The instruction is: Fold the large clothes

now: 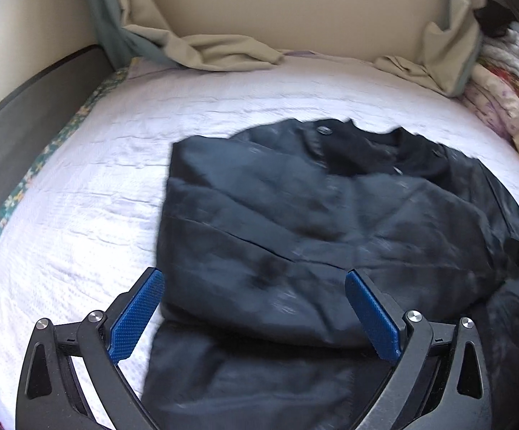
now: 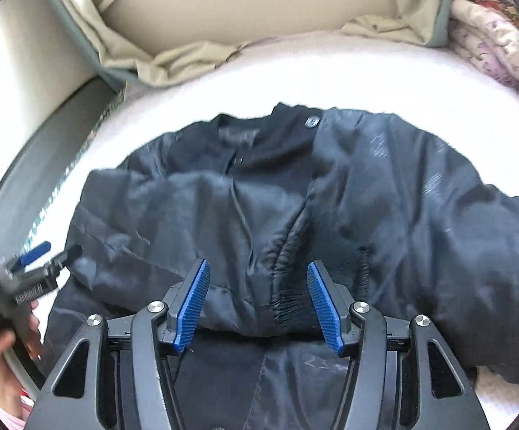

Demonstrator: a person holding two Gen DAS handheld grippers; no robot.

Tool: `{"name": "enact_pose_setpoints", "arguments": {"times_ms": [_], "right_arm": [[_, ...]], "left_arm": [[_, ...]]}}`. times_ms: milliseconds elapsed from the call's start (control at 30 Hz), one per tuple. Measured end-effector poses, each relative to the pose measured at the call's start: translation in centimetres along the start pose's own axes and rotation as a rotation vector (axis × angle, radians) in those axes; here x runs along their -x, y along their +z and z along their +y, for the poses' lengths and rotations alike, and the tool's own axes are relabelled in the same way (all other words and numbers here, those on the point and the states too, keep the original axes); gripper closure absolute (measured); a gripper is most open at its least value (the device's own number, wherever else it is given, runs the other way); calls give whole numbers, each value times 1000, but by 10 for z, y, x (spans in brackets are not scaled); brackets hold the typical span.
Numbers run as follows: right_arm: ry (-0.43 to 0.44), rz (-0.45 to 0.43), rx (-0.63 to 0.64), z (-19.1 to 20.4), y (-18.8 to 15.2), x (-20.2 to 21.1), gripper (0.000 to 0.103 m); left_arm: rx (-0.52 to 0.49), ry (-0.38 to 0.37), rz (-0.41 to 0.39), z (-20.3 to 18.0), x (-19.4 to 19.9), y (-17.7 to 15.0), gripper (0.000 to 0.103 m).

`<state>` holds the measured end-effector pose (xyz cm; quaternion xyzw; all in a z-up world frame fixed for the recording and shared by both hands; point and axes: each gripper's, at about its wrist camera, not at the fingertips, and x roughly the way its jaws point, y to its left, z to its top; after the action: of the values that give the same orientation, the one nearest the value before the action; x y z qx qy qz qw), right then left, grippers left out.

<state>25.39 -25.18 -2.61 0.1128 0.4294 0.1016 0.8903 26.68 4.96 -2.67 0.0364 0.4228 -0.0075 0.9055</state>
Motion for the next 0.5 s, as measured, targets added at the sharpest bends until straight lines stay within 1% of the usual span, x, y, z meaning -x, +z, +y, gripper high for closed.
{"name": "enact_pose_setpoints", "arguments": {"times_ms": [100,200,300,400,500], "right_arm": [[-8,15,-58,-10,1,5,47],[32,68,-150,-21,-6,1,46],[82,107,-233,-31,-15,3,45],[85,83,-270,-39,-17,21,43],[91,17,-320,-56,-17,55,40]], "left_arm": [[-25,-24,14,-12,0,-6,1],[-56,-23,20,-23,-2,-12,1],[-68,-46,81,-31,-17,-23,1],[-59,-64,178,-35,-42,-38,0],[-58,-57,177,-37,-46,-41,0]]}}
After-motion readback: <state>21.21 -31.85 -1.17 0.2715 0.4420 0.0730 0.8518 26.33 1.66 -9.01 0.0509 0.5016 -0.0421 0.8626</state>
